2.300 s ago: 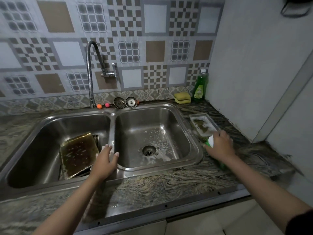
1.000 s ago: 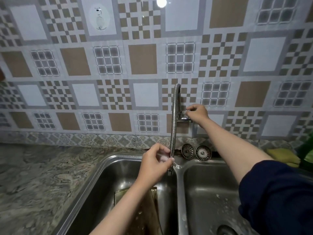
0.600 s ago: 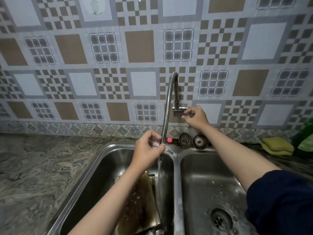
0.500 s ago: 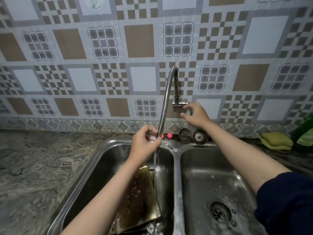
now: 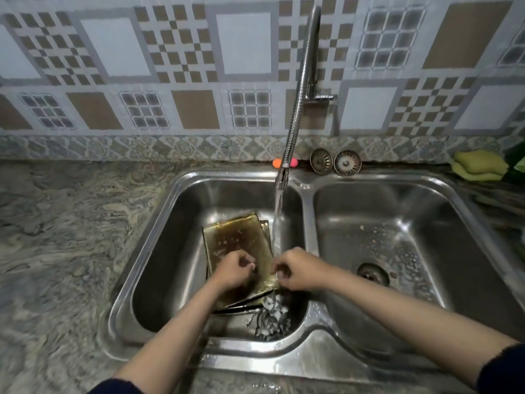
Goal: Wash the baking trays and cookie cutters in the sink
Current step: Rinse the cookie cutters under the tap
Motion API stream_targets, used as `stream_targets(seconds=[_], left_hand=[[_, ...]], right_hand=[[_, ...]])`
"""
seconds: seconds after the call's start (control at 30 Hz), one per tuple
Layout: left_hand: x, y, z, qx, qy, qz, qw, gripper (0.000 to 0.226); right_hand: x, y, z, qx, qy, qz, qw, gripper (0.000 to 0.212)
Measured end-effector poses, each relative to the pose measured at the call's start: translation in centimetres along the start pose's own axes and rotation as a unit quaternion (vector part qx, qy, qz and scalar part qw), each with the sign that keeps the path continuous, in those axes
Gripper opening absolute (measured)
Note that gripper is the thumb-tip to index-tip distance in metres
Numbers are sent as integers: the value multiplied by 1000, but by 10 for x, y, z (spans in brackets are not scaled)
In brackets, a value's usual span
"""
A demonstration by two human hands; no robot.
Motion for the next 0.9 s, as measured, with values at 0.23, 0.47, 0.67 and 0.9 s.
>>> stream_targets(seconds=[0.23,0.47,0.67,0.9], left_hand=[[31,-2,-15,46,-12,75,996,14],[38,-3,-14,49,14,97,994,16],[34,0,-12,58,49,107,991,16],[-6,8,-11,51,194,45,979,17]], right_hand=[[3,-23,-59,200,95,-49,974,35],[4,-36,-80,169,98,-108,975,26],[-10,-36,-57,17,-46,-166,985,28],[-28,-33,-4,-277,-293,-197,893,30]])
Point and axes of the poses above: each hand's wrist, its own y-axis away from the middle knuckle, its own z-axis out of the back of the hand, x = y × z, the point moved 1 cm from there along -y, towards the middle knuckle, and after that the axes turned 10 degrees about z, right-handed, at the moved point
